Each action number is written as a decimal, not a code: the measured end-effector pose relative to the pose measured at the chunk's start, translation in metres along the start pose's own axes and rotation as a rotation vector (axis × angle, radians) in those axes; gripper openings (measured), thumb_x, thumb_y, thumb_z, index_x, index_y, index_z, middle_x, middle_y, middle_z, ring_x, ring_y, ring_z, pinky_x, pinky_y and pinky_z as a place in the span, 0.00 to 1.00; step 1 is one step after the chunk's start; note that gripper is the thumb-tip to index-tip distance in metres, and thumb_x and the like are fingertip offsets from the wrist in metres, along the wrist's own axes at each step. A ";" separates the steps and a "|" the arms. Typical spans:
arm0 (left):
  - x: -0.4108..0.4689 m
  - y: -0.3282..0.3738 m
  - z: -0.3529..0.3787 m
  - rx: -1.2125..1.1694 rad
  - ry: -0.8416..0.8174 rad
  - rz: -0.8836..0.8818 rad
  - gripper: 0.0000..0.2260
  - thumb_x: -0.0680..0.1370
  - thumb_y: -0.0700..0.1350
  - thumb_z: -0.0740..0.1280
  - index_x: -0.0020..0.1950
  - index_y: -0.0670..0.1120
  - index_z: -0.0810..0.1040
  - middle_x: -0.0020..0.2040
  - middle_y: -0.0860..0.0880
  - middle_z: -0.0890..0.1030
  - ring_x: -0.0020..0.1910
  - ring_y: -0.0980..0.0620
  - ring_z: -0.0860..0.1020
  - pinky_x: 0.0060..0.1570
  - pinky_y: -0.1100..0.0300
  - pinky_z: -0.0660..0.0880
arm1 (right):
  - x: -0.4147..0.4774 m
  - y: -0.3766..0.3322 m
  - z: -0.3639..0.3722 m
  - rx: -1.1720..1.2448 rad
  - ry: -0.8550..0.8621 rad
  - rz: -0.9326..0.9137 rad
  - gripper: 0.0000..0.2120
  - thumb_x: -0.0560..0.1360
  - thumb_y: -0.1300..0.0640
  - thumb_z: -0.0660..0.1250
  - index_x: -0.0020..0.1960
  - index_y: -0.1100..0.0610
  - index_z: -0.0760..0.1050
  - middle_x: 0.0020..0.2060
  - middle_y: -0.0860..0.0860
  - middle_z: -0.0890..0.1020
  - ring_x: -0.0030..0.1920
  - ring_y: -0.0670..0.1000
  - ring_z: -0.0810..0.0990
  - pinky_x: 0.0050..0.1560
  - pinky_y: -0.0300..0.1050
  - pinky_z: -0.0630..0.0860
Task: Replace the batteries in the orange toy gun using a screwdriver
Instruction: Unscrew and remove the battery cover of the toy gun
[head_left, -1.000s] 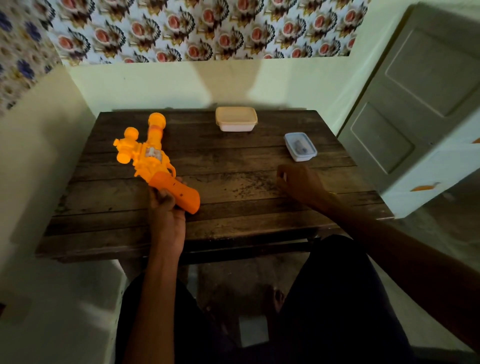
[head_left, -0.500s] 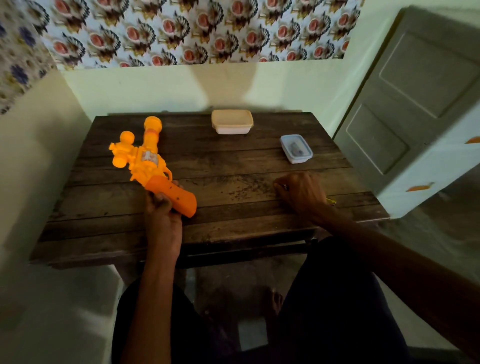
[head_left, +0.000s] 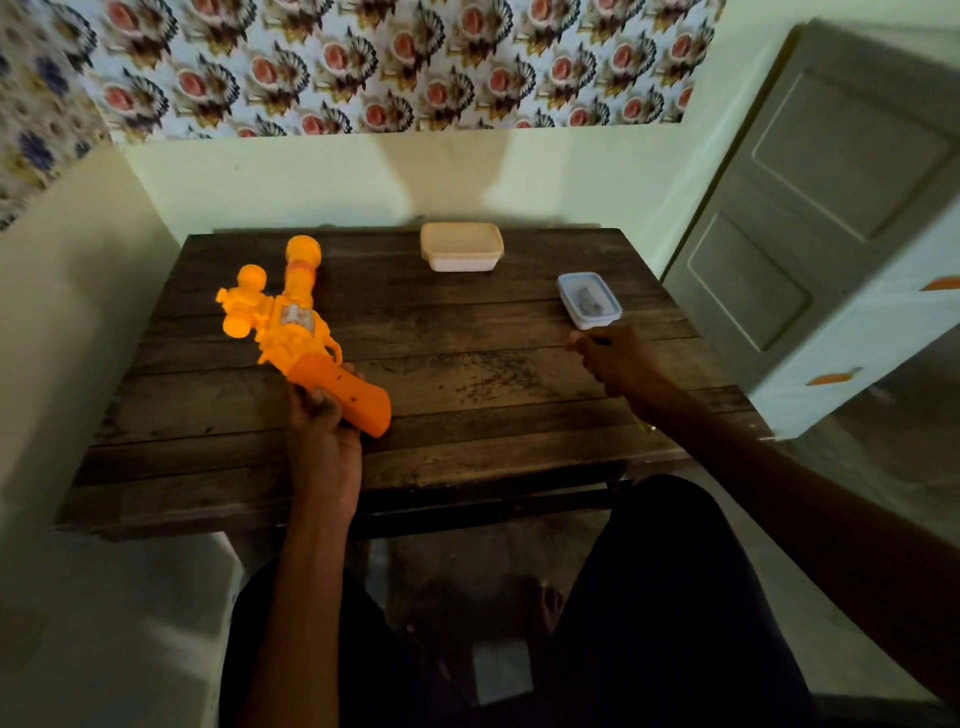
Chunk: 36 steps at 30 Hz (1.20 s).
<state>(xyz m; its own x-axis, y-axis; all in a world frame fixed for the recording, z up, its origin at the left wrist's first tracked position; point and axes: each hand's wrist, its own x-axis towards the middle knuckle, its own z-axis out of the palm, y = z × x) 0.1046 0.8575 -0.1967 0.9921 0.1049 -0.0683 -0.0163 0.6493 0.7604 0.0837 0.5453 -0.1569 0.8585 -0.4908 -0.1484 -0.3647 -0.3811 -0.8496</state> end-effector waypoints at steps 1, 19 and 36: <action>0.000 0.000 0.000 -0.003 0.002 0.001 0.20 0.81 0.32 0.53 0.70 0.47 0.66 0.55 0.47 0.80 0.55 0.51 0.79 0.63 0.52 0.72 | 0.000 -0.006 -0.001 0.091 -0.021 0.054 0.08 0.75 0.51 0.67 0.48 0.56 0.78 0.29 0.49 0.73 0.26 0.45 0.68 0.23 0.36 0.63; -0.003 0.002 0.004 -0.062 0.045 -0.026 0.22 0.81 0.32 0.53 0.74 0.44 0.62 0.54 0.49 0.80 0.50 0.54 0.80 0.49 0.60 0.79 | 0.012 -0.078 0.125 -0.750 -0.257 -0.670 0.09 0.74 0.57 0.69 0.53 0.51 0.81 0.52 0.53 0.81 0.52 0.53 0.80 0.50 0.54 0.79; -0.007 0.006 0.000 0.018 0.038 -0.092 0.20 0.82 0.36 0.56 0.74 0.44 0.63 0.59 0.45 0.78 0.57 0.47 0.78 0.47 0.55 0.80 | -0.054 -0.098 0.133 -0.280 -0.521 -0.742 0.12 0.70 0.58 0.75 0.52 0.59 0.82 0.46 0.53 0.85 0.46 0.50 0.83 0.48 0.44 0.79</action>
<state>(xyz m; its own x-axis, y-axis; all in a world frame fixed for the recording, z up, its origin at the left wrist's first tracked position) 0.0975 0.8603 -0.1913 0.9840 0.0739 -0.1621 0.0770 0.6439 0.7613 0.1207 0.7135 -0.1332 0.9342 0.3374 0.1159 0.3232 -0.6626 -0.6756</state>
